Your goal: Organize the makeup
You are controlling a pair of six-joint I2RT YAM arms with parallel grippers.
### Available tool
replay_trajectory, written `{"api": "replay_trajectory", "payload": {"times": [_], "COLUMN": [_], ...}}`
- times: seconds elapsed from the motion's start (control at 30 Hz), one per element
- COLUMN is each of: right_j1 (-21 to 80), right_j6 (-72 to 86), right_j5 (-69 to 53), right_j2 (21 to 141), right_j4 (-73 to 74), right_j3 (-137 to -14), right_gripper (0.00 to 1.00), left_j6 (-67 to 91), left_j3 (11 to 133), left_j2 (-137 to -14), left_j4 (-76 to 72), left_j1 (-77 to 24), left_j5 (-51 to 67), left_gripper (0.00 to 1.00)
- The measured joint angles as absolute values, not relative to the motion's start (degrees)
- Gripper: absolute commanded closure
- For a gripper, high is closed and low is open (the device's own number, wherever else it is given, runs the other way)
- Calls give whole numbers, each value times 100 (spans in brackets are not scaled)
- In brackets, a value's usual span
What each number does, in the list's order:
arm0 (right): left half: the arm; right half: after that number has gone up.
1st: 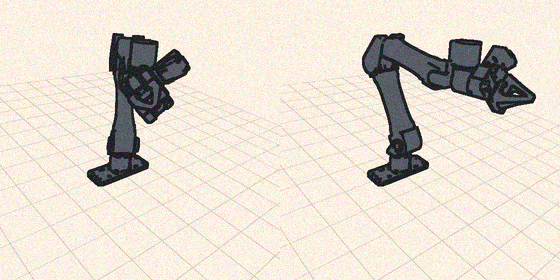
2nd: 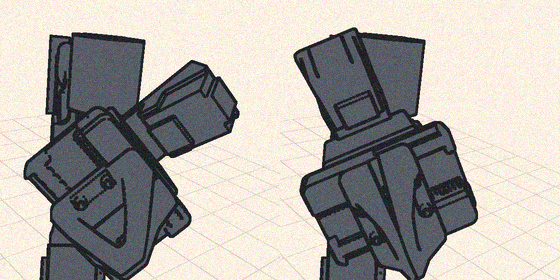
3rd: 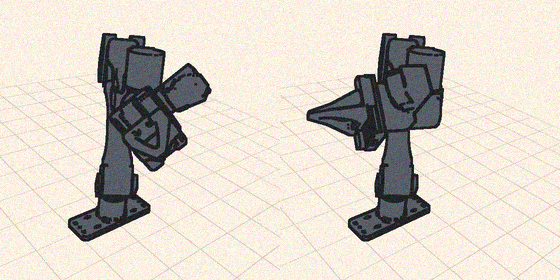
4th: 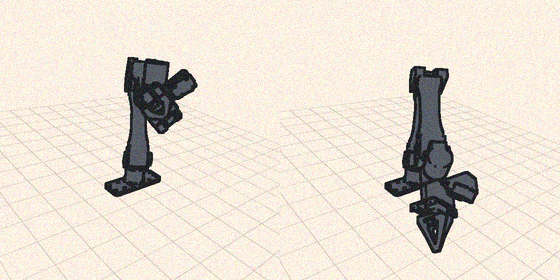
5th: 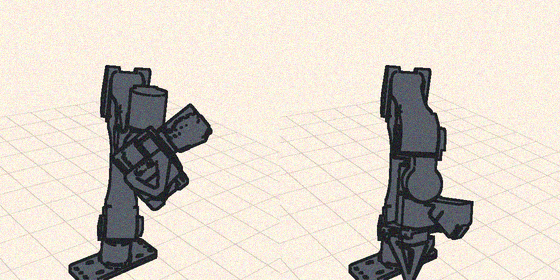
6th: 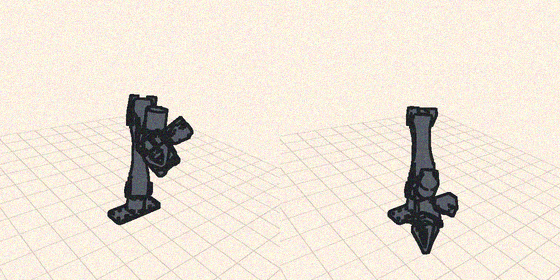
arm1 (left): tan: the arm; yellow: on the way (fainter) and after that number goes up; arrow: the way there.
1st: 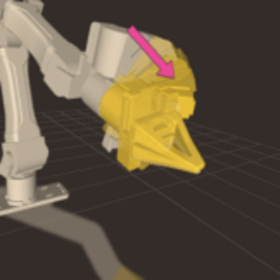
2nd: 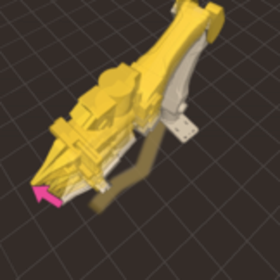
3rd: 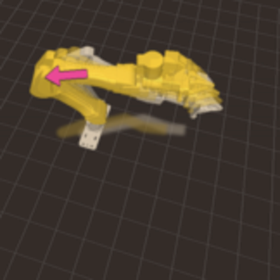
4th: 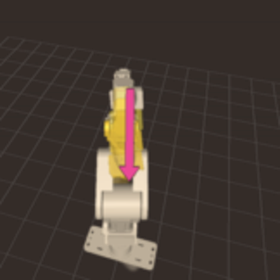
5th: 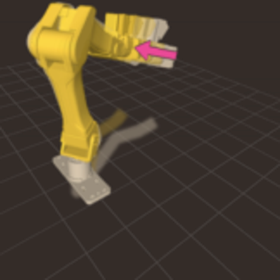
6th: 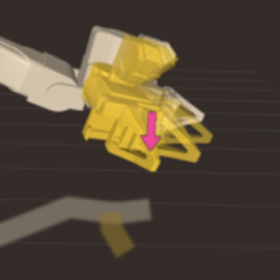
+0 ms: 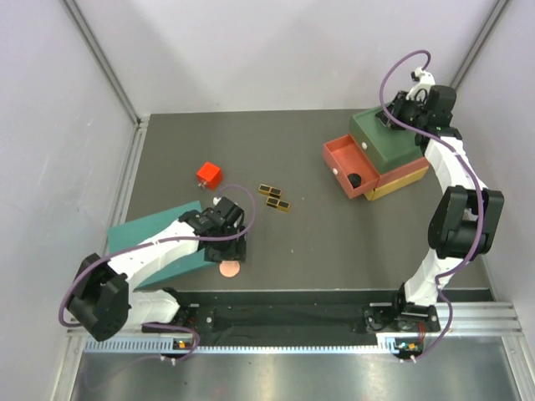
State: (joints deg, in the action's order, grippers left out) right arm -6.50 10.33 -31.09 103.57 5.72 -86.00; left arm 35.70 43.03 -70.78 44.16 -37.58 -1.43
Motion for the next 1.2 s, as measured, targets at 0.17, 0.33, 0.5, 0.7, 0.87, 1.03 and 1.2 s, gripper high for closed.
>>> {"api": "replay_trajectory", "payload": {"times": [0.17,0.33,0.5,0.7,0.87,1.03,1.2], "right_j1": [-650,-650,-650,-650,-650,-650,-650], "right_j6": [1037,1059,1074,1079,1081,1090,1114], "right_j5": [-3118,-3175,-3293,-3395,-3424,-3426,-3426], "right_j2": [10357,10368,10403,10418,10431,10431,10431], "right_j4": [569,552,537,534,534,534,534], "right_j3": [-8600,-8602,-8639,-8672,-8674,-8674,-8674], "right_gripper": [83,83,83,83,83,83,82], "left_j6": [3658,3883,3986,3872,3750,3570,3275], "left_j3": [4032,3701,3802,4195,4272,4458,5500], "left_j2": [-7118,-7406,-7695,-8193,-8281,-8359,-8582], "left_j4": [4335,4095,4147,4099,4147,4145,4128], "left_j1": [-3758,-3760,-3824,-3918,-3916,-3955,-3977], "left_j5": [-215,-266,-392,-172,-115,-80,-67], "left_gripper": [31,35,60,91,100,100,100]}}
